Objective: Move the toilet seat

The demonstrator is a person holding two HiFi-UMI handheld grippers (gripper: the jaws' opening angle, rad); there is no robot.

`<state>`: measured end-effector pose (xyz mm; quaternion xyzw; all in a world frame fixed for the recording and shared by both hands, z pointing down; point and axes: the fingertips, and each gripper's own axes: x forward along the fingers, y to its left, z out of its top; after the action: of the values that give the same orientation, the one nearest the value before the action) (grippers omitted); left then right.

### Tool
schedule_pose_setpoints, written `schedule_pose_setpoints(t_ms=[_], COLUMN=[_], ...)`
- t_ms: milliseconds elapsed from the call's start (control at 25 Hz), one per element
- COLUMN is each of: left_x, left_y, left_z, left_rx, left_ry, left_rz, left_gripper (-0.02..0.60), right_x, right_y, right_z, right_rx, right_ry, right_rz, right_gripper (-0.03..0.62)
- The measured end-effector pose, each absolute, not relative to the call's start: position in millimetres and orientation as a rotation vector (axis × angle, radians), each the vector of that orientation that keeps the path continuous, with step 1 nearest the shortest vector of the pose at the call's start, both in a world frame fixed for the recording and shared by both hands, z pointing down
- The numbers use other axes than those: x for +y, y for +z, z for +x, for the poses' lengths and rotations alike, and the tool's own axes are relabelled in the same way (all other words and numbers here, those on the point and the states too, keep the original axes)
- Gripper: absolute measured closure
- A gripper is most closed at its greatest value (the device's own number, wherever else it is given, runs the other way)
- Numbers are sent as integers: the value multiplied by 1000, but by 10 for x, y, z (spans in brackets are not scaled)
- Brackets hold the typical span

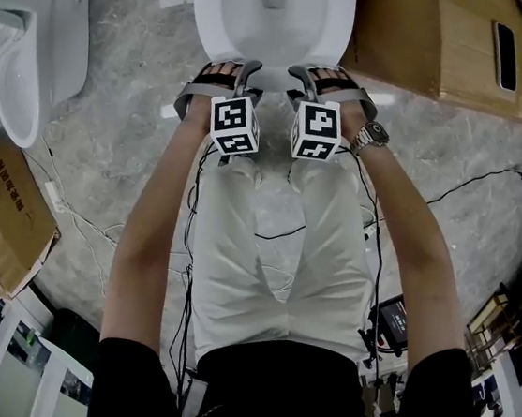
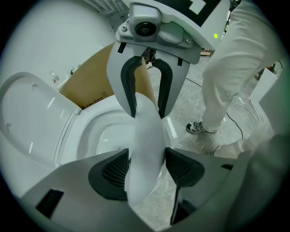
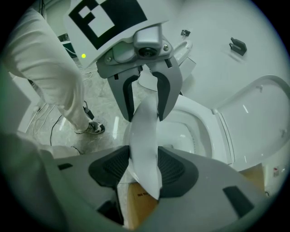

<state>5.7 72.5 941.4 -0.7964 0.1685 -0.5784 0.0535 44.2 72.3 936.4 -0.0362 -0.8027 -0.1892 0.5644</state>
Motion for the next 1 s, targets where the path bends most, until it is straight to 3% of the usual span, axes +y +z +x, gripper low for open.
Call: schedule_pose_setpoints(t_ms=[1000], left_x=[578], left_y=[8336], left_z=[17], left_rx=[531], left_ry=[-1739], left_rz=[-2311], left_gripper=[402], right_x=[489], right_y=[8258], right_z=[406], right_rx=[-1923], right_ry=[-458], right_rz=[5], right_gripper=[399])
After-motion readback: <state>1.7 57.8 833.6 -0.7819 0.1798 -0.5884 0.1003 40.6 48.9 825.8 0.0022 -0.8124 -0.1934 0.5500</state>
